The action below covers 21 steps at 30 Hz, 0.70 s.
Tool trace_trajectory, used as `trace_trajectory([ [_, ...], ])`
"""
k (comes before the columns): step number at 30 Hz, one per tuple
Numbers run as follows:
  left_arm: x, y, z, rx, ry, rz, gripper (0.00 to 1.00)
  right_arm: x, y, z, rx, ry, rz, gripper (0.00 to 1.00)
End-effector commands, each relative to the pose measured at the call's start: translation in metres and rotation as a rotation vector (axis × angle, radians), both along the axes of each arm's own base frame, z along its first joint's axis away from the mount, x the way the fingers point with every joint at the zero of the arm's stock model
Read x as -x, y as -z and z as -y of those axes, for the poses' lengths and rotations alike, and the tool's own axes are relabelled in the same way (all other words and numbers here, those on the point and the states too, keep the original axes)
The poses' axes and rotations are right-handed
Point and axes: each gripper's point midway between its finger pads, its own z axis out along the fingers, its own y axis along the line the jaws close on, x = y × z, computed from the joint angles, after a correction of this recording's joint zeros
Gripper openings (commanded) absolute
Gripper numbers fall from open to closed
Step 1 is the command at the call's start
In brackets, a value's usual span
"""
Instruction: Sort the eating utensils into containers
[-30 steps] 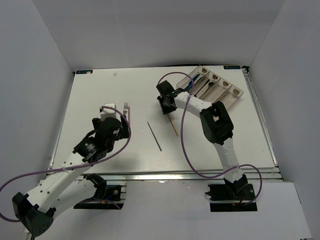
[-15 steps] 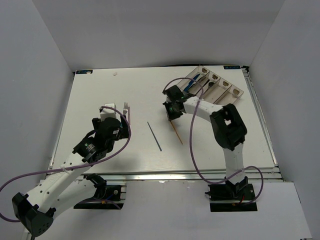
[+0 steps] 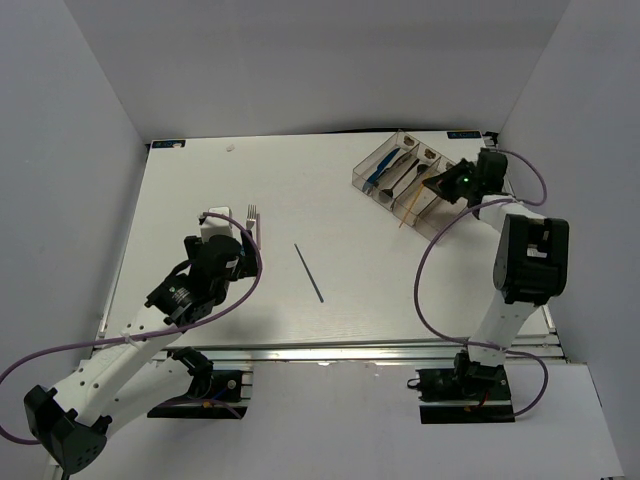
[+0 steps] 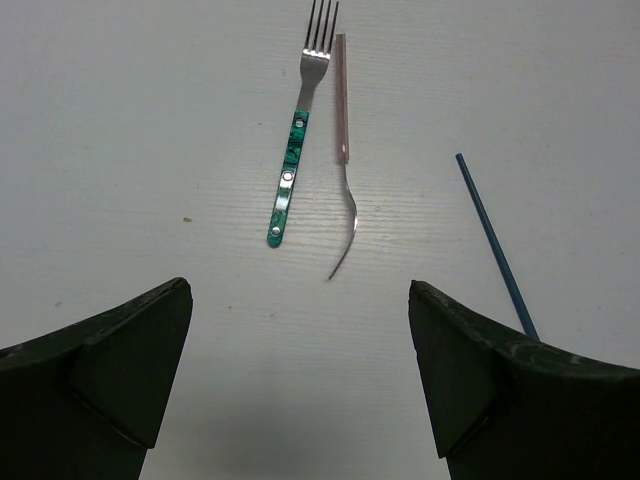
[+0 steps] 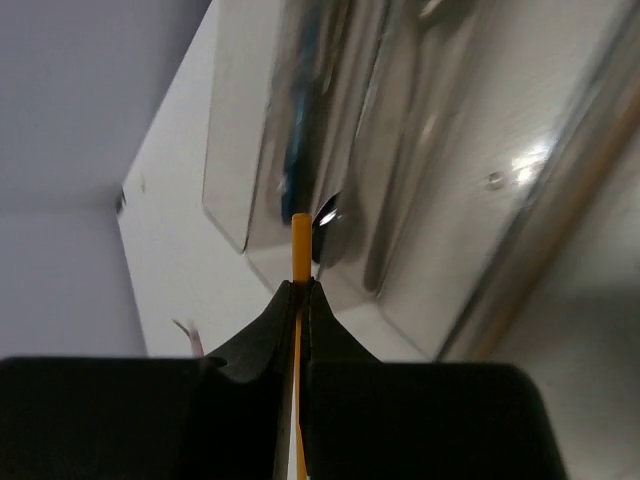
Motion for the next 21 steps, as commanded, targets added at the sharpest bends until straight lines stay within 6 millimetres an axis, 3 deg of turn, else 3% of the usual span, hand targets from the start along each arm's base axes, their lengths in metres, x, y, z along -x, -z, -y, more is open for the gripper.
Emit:
trace_trajectory([
  [1, -0.001, -0.008, 0.003, 0.020, 0.008, 0.027, 0.98, -0.029, -0.028, 0.029, -0.205, 0.113, 0.019, 0.00],
  [4, -0.002, -0.008, 0.003, 0.021, 0.011, 0.027, 0.98, -0.043, -0.019, 0.054, -0.257, 0.185, -0.016, 0.00],
  [11, -0.002, -0.008, 0.004, 0.023, 0.018, 0.025, 0.98, -0.069, 0.000, 0.089, -0.188, 0.304, -0.053, 0.00],
  [14, -0.001, -0.007, 0.004, 0.021, 0.020, 0.024, 0.98, -0.074, 0.015, 0.100, -0.140, 0.337, -0.077, 0.00],
  [15, -0.001, -0.007, 0.005, 0.023, 0.022, 0.024, 0.98, -0.081, 0.008, 0.102, -0.123, 0.336, -0.059, 0.00],
  [16, -0.001, -0.008, 0.005, 0.024, 0.022, 0.025, 0.98, -0.080, 0.018, 0.104, -0.105, 0.340, -0.093, 0.00],
  [21, -0.002, -0.007, 0.006, 0.025, 0.027, 0.024, 0.98, -0.084, 0.023, 0.109, -0.045, 0.324, -0.103, 0.00],
])
